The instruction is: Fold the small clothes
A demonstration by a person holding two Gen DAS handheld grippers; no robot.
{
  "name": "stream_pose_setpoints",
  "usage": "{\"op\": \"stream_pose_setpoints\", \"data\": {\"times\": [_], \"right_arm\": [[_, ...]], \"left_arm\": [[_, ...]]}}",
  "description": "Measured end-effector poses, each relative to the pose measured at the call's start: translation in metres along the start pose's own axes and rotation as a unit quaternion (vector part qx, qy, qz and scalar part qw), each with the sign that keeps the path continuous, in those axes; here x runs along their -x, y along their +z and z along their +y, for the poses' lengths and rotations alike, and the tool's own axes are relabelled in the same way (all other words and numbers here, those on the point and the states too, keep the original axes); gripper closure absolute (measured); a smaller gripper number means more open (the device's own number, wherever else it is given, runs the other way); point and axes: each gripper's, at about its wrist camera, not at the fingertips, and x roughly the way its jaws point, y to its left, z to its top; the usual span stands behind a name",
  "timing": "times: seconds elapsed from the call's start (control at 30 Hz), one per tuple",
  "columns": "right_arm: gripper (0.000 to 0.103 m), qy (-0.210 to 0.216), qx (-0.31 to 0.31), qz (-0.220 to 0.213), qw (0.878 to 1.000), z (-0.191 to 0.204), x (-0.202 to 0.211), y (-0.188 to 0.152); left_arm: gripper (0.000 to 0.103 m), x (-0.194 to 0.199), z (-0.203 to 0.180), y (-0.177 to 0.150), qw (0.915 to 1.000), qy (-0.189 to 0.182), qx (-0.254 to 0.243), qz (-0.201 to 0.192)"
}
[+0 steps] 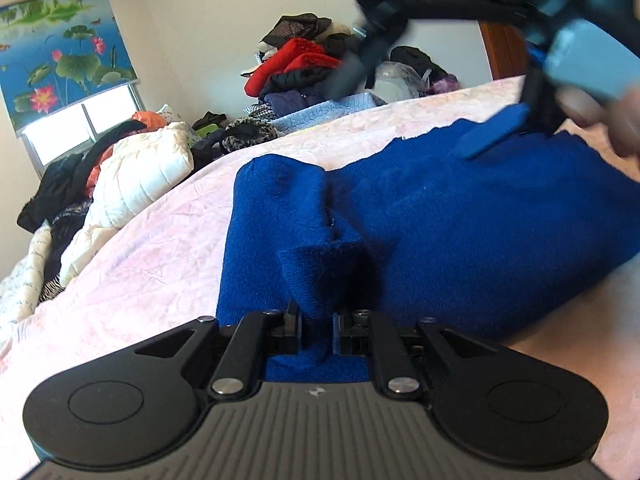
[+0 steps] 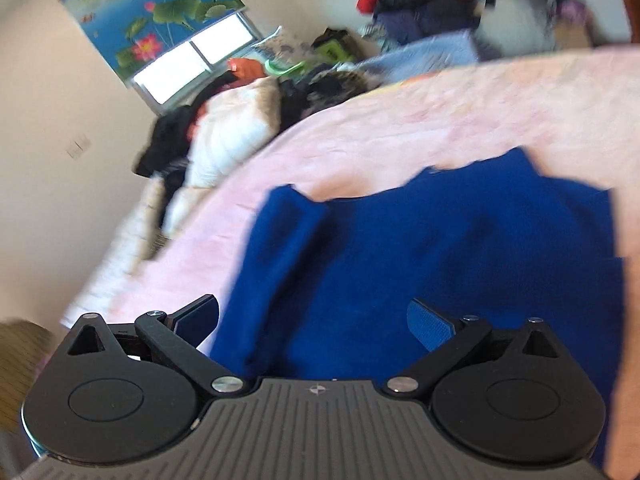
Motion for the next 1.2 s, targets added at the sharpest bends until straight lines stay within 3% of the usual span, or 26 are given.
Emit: {"op": "stream_pose_setpoints", "data": {"times": [0.07, 0.13, 0.27, 0.33, 0.43, 0.57, 0.73, 0.8, 0.83, 0.87, 1.07, 1.2], "right_arm": [[0.012, 0.033, -0.053, 0.038, 0.997, -0.001, -0.02, 0.017], [0.015, 0.059, -0.086, 0.075, 0.992, -0.002, -0.041, 0.03], [0.02, 0.062, -0.124, 0.112, 0.984, 0.0, -0.075, 0.047], [0.021, 0.044, -0.136, 0.134, 0.981, 0.0, -0.09, 0.047], [0.021, 0.025, -0.134, 0.158, 0.978, 0.002, -0.105, 0.042], [0.021, 0.042, -0.141, 0.176, 0.973, 0.006, -0.12, 0.038], [0.023, 0.044, -0.145, 0.161, 0.975, 0.008, -0.132, 0.042], [0.044, 0.022, -0.123, 0.152, 0.98, 0.01, -0.135, 0.042], [0.07, 0.003, -0.108, 0.155, 0.982, 0.011, -0.138, 0.042], [0.084, -0.007, -0.096, 0.157, 0.983, 0.01, -0.139, 0.041], [0.086, -0.015, -0.037, 0.139, 0.99, 0.015, -0.12, 0.046], [0.086, -0.032, -0.004, 0.14, 0.99, 0.012, -0.102, 0.055]], "left_arm": [[0.09, 0.002, 0.006, -0.002, 0.9998, -0.004, 0.018, -0.004], [0.09, 0.007, 0.014, -0.004, 0.999, -0.008, 0.041, -0.016], [0.09, 0.017, 0.037, -0.01, 0.9924, -0.01, 0.115, -0.041], [0.09, 0.016, 0.044, -0.012, 0.9896, -0.01, 0.138, -0.04], [0.09, 0.015, 0.046, -0.013, 0.9882, -0.016, 0.148, -0.037], [0.09, 0.02, 0.046, -0.014, 0.9869, -0.025, 0.151, -0.05], [0.09, 0.017, 0.044, -0.012, 0.9885, -0.041, 0.139, -0.044], [0.09, 0.014, 0.043, -0.011, 0.9902, -0.04, 0.129, -0.036], [0.09, 0.013, 0.042, -0.011, 0.9907, -0.041, 0.126, -0.034], [0.09, 0.013, 0.041, -0.01, 0.991, -0.042, 0.122, -0.033], [0.09, 0.018, 0.027, -0.005, 0.9951, -0.041, 0.08, -0.039], [0.09, 0.022, 0.018, 0.005, 0.994, -0.059, 0.086, -0.032]]}}
